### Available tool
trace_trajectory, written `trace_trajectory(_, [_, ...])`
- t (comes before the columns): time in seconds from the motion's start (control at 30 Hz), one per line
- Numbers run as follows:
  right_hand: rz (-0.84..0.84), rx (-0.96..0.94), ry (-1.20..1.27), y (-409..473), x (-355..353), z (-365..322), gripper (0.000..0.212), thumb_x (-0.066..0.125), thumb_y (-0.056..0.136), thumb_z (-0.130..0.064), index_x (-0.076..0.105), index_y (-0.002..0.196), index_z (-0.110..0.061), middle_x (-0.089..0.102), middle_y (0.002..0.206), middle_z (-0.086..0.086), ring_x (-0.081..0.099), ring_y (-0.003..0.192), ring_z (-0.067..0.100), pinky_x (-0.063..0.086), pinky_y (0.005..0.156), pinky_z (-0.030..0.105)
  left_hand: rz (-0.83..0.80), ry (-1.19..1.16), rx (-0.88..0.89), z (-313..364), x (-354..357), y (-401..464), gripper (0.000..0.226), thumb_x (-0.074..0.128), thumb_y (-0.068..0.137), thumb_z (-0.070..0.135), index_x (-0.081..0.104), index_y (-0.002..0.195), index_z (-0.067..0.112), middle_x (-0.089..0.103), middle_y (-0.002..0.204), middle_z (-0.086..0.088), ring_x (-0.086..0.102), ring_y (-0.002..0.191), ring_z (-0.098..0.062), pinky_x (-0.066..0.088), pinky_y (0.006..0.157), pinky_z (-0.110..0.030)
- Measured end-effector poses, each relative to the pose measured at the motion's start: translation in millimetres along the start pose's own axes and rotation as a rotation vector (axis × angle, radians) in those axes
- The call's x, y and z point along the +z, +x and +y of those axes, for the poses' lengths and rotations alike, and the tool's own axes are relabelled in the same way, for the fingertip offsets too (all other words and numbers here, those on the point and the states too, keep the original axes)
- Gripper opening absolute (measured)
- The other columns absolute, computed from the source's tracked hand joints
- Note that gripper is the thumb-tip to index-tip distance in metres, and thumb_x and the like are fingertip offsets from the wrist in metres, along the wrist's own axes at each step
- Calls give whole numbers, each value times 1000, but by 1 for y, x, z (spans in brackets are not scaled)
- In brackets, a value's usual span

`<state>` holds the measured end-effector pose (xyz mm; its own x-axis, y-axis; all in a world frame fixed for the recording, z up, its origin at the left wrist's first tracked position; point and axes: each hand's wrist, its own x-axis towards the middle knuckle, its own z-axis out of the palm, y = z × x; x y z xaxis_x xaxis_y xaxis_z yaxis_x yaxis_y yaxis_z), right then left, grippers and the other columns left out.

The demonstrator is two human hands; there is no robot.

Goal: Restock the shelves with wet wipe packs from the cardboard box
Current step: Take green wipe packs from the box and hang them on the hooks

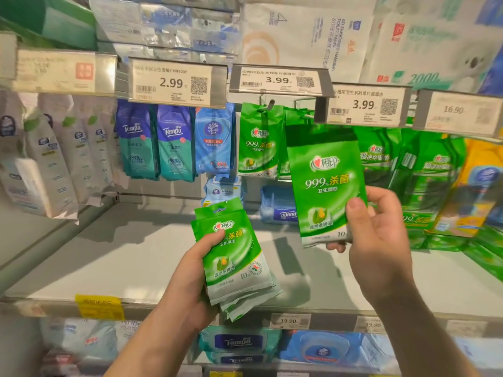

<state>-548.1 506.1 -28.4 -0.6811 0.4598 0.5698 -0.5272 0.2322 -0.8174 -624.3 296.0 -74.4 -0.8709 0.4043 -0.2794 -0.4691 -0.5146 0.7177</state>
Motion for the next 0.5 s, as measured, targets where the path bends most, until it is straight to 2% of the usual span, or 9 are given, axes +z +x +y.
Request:
trace_trajectory(0.17, [50,-127,-6,2,-6,-2,11,55,102,-30,52,112,-33,75,98,-5,69,84,16,59,70,39,26,35,-29,-1,3,-4,51,75,72,32,74,119,13,76,111,-18,75,79,-36,60,77,-44])
trace_trajectory(0.33, [101,-120,-5,7,-4,-2,7,50,105,-29,50,111,-32,73,95,-2,66,72,20,53,52,27,35,34,-49,-2,3,-6,51,73,73,31,74,119,9,77,107,-19,75,76,-36,58,78,-44])
trace_trajectory(0.43, [129,-64,-5,10,-3,2,6,47,106,-28,49,108,-34,73,92,-4,62,64,18,50,48,24,40,25,-62,-3,2,-7,52,72,77,30,72,124,7,76,110,-21,75,77,-37,59,77,-44])
trace_trajectory(0.5, [132,-39,10,9,-2,2,7,48,102,-35,50,108,-32,72,90,-1,59,57,17,48,47,24,27,17,-65,-3,2,-9,48,70,81,29,72,124,6,76,110,-22,75,75,-37,62,71,-44])
